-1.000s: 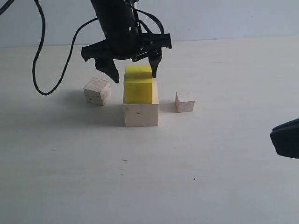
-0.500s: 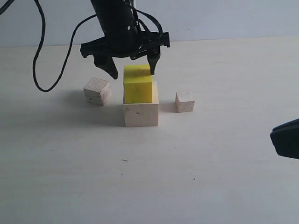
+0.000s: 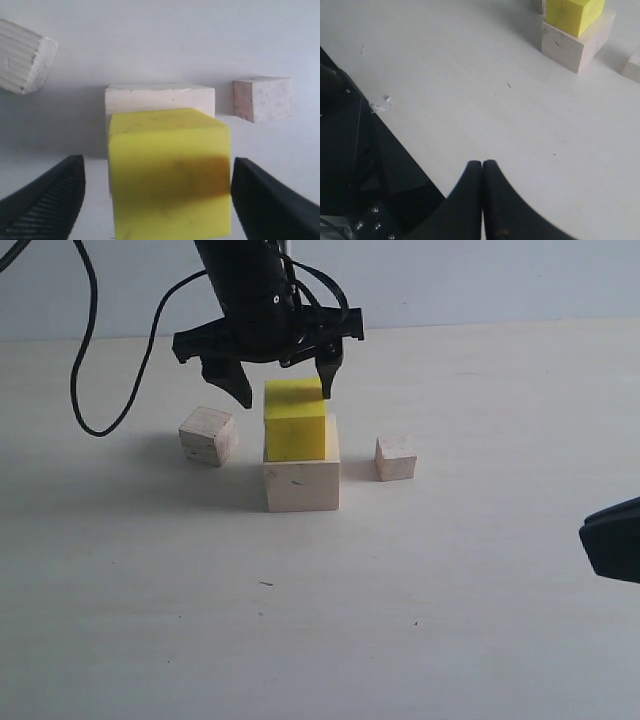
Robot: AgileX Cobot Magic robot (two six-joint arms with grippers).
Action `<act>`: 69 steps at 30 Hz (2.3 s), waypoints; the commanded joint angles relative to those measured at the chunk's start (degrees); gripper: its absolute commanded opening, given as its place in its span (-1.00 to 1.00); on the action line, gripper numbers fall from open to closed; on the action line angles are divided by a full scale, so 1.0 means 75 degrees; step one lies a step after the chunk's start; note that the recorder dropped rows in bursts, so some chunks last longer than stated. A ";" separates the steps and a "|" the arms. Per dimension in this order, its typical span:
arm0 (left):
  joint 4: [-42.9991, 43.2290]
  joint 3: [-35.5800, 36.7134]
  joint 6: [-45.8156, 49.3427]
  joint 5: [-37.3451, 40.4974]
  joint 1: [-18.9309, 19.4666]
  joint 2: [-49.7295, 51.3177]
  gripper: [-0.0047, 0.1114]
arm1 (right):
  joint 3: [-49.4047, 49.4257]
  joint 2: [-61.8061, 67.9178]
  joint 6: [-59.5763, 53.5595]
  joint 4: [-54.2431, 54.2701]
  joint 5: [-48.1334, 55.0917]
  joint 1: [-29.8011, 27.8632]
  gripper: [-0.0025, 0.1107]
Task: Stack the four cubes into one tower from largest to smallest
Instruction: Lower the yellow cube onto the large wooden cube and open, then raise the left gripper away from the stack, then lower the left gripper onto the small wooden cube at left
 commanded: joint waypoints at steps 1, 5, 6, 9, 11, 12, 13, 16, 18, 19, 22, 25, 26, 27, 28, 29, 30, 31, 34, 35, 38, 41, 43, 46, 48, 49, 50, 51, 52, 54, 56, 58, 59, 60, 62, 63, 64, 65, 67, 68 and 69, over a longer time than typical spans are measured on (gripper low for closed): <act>-0.0050 -0.0033 0.0022 0.0140 0.0011 -0.0137 0.41 | 0.0035 -0.0065 -0.0058 0.0024 -0.0003 0.0018 -0.96; -0.0091 -0.0033 0.0111 0.0263 0.0011 -0.0309 0.41 | 0.0035 -0.0065 -0.0058 0.0024 -0.0003 0.0018 -0.96; -0.0109 -0.0033 0.0201 0.0263 0.0011 -0.0354 0.41 | 0.0035 -0.0065 -0.0058 0.0024 -0.0003 0.0018 -0.96; -0.0223 -0.0033 0.0233 0.0263 0.0011 -0.0533 0.41 | 0.0035 -0.0065 -0.0058 0.0024 -0.0003 0.0018 -0.96; -0.0367 -0.0033 0.0356 0.0263 0.0011 -0.0671 0.41 | 0.0035 -0.0065 -0.0058 0.0024 -0.0003 0.0018 -0.96; -0.0423 -0.0033 0.0426 0.0263 0.0011 -0.0744 0.41 | 0.0035 -0.0065 -0.0058 0.0024 -0.0003 0.0018 -0.96; -0.0438 -0.0033 0.0494 0.0263 0.0011 -0.0817 0.41 | 0.0035 -0.0065 -0.0058 0.0024 0.0032 0.0018 -0.96; -0.0403 -0.0033 0.0797 0.0263 0.0011 -0.1105 0.41 | 0.0035 -0.0065 -0.0058 0.0024 0.0062 0.0018 -0.96; -0.0403 -0.0033 0.1069 0.0263 0.0011 -0.1394 0.38 | 0.0035 -0.0065 -0.0058 0.0024 0.0062 0.0018 -0.96; -0.0403 -0.0033 0.1069 0.0263 0.0011 -0.1541 0.35 | 0.0035 -0.0065 -0.0058 0.0024 0.0062 0.0018 -0.96; -0.0403 -0.0033 0.1338 0.0263 0.0011 -0.1994 0.20 | 0.0035 -0.0065 -0.0058 0.0024 0.0078 0.0018 -0.96; -0.0183 -0.0033 0.1926 0.0263 0.0011 -0.2367 0.05 | 0.0035 -0.0065 -0.0058 0.0024 0.0078 0.0018 -0.96; -0.0057 -0.0033 0.2170 0.0263 0.0011 -0.2468 0.02 | 0.0035 -0.0065 -0.0058 0.0024 0.0078 0.0018 -0.96; 0.0126 -0.0033 0.2395 0.0263 0.0011 -0.2590 0.01 | 0.0035 -0.0065 -0.0058 0.0024 0.0098 0.0018 -0.96; 0.0351 -0.0033 0.2549 0.0263 0.0011 -0.2697 0.01 | 0.0035 -0.0065 -0.0058 0.0024 0.0112 0.0018 -0.96; 0.0608 -0.0033 0.2640 0.0263 0.0011 -0.2765 0.02 | 0.0035 -0.0065 -0.0058 0.0024 0.0128 0.0018 -0.96; 0.0903 -0.0033 0.2674 0.0263 0.0011 -0.2830 0.05 | 0.0035 -0.0065 -0.0058 0.0024 0.0144 0.0018 -0.96; 0.1187 -0.0033 0.2674 0.0263 0.0011 -0.2866 0.10 | 0.0035 -0.0065 -0.0058 0.0024 0.0163 0.0018 -0.96; 0.1694 -0.0001 0.2991 0.0263 0.0011 -0.2848 0.22 | 0.0035 -0.0065 -0.0058 0.0024 0.0163 0.0018 -0.96; 0.1780 0.0043 0.3128 0.0263 0.0011 -0.2830 0.25 | 0.0035 -0.0065 -0.0058 0.0024 0.0163 0.0018 -0.96; 0.2394 0.0350 0.3319 0.0263 0.0026 -0.2810 0.27 | 0.0035 -0.0065 -0.0058 0.0024 0.0163 0.0018 -0.96; 0.2910 0.0814 0.3381 0.0263 0.0239 -0.2810 0.27 | 0.0035 -0.0065 -0.0058 0.0024 0.0163 0.0018 -0.96; 0.2912 0.1097 0.3381 0.0263 0.0488 -0.2826 0.27 | 0.0035 -0.0065 -0.0058 0.0024 0.0163 0.0018 -0.96; 0.2591 0.1445 0.3381 0.0263 0.0906 -0.2826 0.27 | 0.0035 -0.0065 -0.0058 0.0024 0.0163 0.0018 -0.96; 0.1978 0.1616 0.3427 0.0263 0.1190 -0.2826 0.27 | 0.0035 -0.0065 -0.0045 0.0024 0.0141 0.0018 -0.96; 0.1632 0.1699 0.3506 0.0263 0.1348 -0.2826 0.27 | 0.0035 -0.0065 -0.0045 0.0024 0.0116 0.0018 -0.96; 0.1278 0.1775 0.3694 0.0263 0.1496 -0.2826 0.27 | 0.0035 -0.0065 -0.0045 0.0024 0.0095 0.0018 -0.96; 0.1007 0.1855 0.3864 0.0263 0.1601 -0.2826 0.27 | 0.0035 -0.0065 -0.0045 0.0004 0.0099 0.0018 -0.96; 0.0709 0.1943 0.4065 0.0263 0.1712 -0.2826 0.27 | 0.0035 -0.0065 -0.0045 0.0004 0.0099 0.0018 -0.96; 0.0403 0.2092 0.4347 -0.0034 0.1858 -0.2813 0.27 | 0.0035 -0.0065 -0.0045 -0.0012 0.0085 0.0018 -0.96; 0.0374 0.2233 0.4635 -0.0243 0.1927 -0.2749 0.27 | 0.0035 -0.0065 -0.0045 -0.0025 0.0087 0.0018 -0.96; 0.0354 0.2309 0.4806 -0.0402 0.1927 -0.2580 0.27 | 0.0035 -0.0065 -0.0059 -0.0026 0.0087 0.0018 -0.96; 0.0336 0.2347 0.4806 -0.0488 0.1927 -0.2504 0.27 | 0.0035 -0.0065 -0.0059 -0.0026 0.0087 0.0018 -0.96; 0.0336 0.2379 0.4820 -0.0567 0.1927 -0.2411 0.27 | 0.0035 -0.0065 -0.0059 -0.0026 0.0087 0.0018 -0.96; 0.0336 0.2380 0.4893 -0.0687 0.1927 -0.2169 0.27 | 0.0035 -0.0065 -0.0041 -0.0026 0.0101 0.0018 -0.96; 0.0336 0.2380 0.4969 -0.0740 0.1927 -0.2053 0.27 | 0.0035 -0.0065 -0.0041 -0.0026 0.0131 0.0018 -0.96; 0.0336 0.2380 0.5062 -0.0816 0.1927 -0.1915 0.27 | 0.0035 -0.0065 -0.0001 -0.0026 0.0151 0.0018 -0.96; 0.0336 0.2380 0.5122 -0.0879 0.1927 -0.1830 0.27 | 0.0035 -0.0065 0.0063 -0.0026 0.0151 0.0018 -0.96; 0.0336 0.2380 0.5207 -0.1064 0.1947 -0.1634 0.27 | 0.0035 -0.0065 0.0112 -0.0026 0.0163 0.0018 -0.96; 0.0336 0.2380 0.5207 -0.1154 0.1963 -0.1573 0.27 | 0.0035 -0.0065 0.0112 -0.0026 0.0163 0.0018 -0.96; 0.0336 0.2380 0.5221 -0.1232 0.1983 -0.1488 0.27 | 0.0035 -0.0065 0.0175 -0.0026 0.0163 0.0018 -0.96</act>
